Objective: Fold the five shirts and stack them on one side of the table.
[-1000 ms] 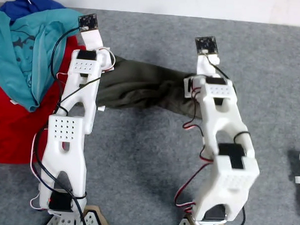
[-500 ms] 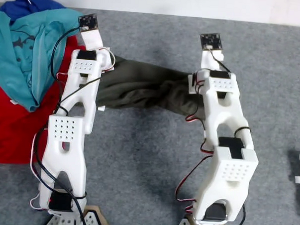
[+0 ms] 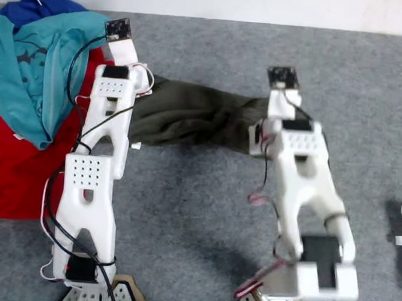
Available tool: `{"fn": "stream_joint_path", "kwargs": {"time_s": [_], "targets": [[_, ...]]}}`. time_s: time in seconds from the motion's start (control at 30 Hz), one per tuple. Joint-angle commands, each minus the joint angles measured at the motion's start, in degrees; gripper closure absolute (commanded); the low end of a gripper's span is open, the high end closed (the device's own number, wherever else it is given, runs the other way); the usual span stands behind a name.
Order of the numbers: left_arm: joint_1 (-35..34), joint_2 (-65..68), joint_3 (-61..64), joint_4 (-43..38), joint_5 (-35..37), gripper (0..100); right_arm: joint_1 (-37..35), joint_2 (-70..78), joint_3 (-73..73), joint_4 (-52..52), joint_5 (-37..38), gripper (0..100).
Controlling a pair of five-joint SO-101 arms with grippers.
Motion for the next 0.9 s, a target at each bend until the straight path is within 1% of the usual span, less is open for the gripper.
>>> {"fn": "stream_joint_path", "kwargs": {"time_s": [0.0,0.1,0.2,0.33,0.4,0.47,0.53,0.6,0.67,0.73,0.87], "targets": [[-1.63,-2.51,-4.44,7.82,0.26,99,-0.57,-12.26,15.43,-9.19,-0.88,98.8],[-2.68,-1.89,-6.37,9.67,-2.81,99,-0.48,-18.15,25.27,-12.97,-0.79,98.6],[-2.68,-1.89,-6.64,12.31,-5.98,99,-0.75,-22.02,27.74,-13.49,-0.79,98.5],[-3.47,-2.42,-7.16,13.63,-7.03,97,-3.21,-22.29,31.43,-19.38,-0.70,98.5],[-4.00,-3.12,-10.86,14.33,-6.86,92,-3.91,-21.58,32.75,-21.41,1.14,98.5],[-4.70,-4.18,-14.64,17.41,-5.10,84,-4.97,-21.32,33.36,-22.81,2.90,98.5],[-5.41,-4.88,-18.95,20.04,-2.37,76,-6.20,-21.23,33.98,-23.43,3.16,98.5],[-6.20,-5.14,-22.81,22.51,-1.93,68,-6.90,-21.76,34.86,-23.60,3.25,98.5],[-6.73,-5.23,-26.51,25.05,-1.85,63,-7.16,-21.76,34.95,-23.60,3.34,98.5],[-7.16,-5.05,-29.14,28.13,-1.76,61,-7.16,-21.76,34.95,-23.60,4.31,98.5],[-7.34,-4.88,-29.93,34.99,-1.93,63,-7.16,-21.76,34.95,-23.60,5.01,98.5]]}}
